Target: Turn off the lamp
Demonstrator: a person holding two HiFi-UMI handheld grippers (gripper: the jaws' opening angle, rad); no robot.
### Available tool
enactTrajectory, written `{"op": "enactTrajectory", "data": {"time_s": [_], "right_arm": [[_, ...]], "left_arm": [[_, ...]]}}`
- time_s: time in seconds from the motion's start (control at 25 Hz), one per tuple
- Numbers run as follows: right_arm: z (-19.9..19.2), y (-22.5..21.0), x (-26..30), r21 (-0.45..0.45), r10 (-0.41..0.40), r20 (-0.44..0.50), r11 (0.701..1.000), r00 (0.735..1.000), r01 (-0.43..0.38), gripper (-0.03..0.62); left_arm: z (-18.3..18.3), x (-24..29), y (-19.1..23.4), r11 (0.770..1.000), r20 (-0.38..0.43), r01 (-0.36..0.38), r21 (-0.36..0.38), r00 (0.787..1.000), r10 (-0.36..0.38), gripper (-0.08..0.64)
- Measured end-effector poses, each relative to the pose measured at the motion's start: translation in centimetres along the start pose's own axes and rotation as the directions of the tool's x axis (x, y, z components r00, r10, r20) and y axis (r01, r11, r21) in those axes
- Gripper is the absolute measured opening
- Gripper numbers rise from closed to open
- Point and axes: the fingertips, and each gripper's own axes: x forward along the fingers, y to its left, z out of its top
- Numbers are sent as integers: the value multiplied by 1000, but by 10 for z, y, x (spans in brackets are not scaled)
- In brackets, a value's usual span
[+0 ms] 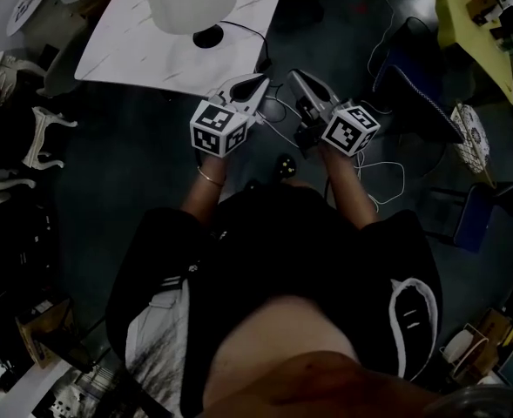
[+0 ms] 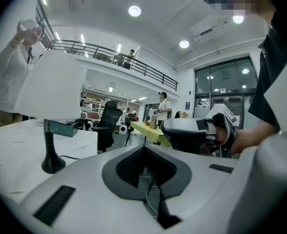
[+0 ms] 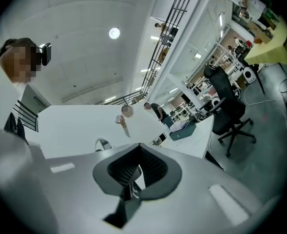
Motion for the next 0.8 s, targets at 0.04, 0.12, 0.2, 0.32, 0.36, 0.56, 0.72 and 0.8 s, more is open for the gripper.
{"op": "enactTrajectory", "data": {"time_s": [0.04, 0.12, 0.2, 0.32, 0.36, 0.56, 0.72, 0.8], "right_arm": [[0, 1, -2, -1, 1, 2, 1000, 1000, -1, 0], [-1, 4, -7, 2, 3, 4, 1000, 1000, -3, 0], [-3, 6, -11, 3, 4, 7, 1000, 1000, -4, 0], [-7, 10, -12, 3, 6, 6, 1000, 1000, -6, 0], [-7, 10, -13, 3, 6, 4, 1000, 1000, -6, 0], [-5, 15, -13, -8, 5, 10, 1000, 1000, -5, 0], [-8, 21, -16, -10, 4, 16, 1000, 1000, -3, 0], [-9, 24, -19, -10, 2, 21, 1000, 1000, -2, 0]], "left_arm": [[1, -1, -3, 1000, 2, 2, 2, 1000, -2, 6], [0, -3, -8, 1000, 3, 3, 4, 1000, -3, 6], [-1, -6, -11, 1000, 5, 3, 6, 1000, -3, 6], [-1, -11, -13, 1000, 4, 3, 11, 1000, -3, 6], [0, -12, -13, 1000, 4, 3, 13, 1000, -3, 6], [4, -16, -15, 1000, 9, 5, 22, 1000, -6, 6], [3, -22, -19, 1000, 11, 5, 25, 1000, -6, 6], [2, -25, -21, 1000, 12, 5, 25, 1000, -5, 6]]}}
